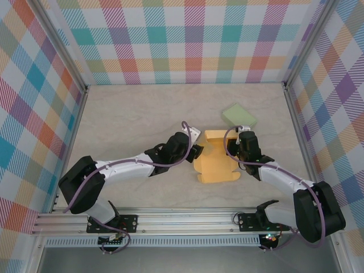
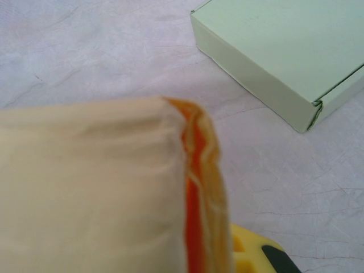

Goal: Fold the paper box

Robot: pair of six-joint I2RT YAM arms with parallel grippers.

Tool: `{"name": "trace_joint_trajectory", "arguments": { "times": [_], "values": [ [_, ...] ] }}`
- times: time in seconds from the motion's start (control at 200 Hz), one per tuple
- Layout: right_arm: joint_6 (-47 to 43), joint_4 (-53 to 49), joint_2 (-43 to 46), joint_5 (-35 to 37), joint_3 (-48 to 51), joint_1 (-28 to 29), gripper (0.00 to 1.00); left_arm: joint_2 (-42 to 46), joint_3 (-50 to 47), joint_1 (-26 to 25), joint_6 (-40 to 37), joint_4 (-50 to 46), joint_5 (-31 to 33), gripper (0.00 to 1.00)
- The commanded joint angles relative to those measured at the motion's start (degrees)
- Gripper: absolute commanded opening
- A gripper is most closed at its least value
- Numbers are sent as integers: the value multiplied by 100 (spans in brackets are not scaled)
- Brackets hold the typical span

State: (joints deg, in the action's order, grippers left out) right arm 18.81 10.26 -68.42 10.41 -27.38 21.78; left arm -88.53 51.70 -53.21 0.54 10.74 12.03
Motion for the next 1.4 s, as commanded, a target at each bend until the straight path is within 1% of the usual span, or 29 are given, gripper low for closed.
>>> {"name": "trace_joint_trajectory", "arguments": {
  "times": [0.0,0.08,0.22,0.39,0.575,0.675,0.825,0.88,0.94,1.14,1.28,1.395],
  "values": [
    [0,133,34,-48,-5,19,0,70,-173,-67,-228,104,-39,51],
    [0,141,14,-64,-9,20,0,82,-174,-75,-328,47,-65,51],
    [-1,143,-13,-57,-8,19,0,30,-89,-93,-567,44,-288,52],
    [1,153,-40,-66,-17,19,0,-195,178,-101,-752,137,-94,52],
    [0,178,-58,-83,-20,19,0,-455,395,-124,-804,607,217,52],
    [-9,162,-45,-90,-13,19,0,-606,471,-191,-904,929,654,51],
    [-13,178,-4,-125,-1,19,0,-788,428,-354,-1153,1683,1486,48],
    [-13,178,-9,-142,-4,20,0,-866,431,-409,-1279,1926,1726,42],
    [-11,181,-11,-169,1,30,0,-967,461,-459,-1385,2137,1968,32],
    [23,226,20,-307,29,28,0,-1336,745,-548,-1466,2288,2627,18],
    [83,370,39,-491,95,46,0,-1606,947,-611,-1461,2504,3059,17],
    [197,479,42,-607,137,63,0,-1793,1102,-620,-1404,2653,3624,17]
  ]
}}
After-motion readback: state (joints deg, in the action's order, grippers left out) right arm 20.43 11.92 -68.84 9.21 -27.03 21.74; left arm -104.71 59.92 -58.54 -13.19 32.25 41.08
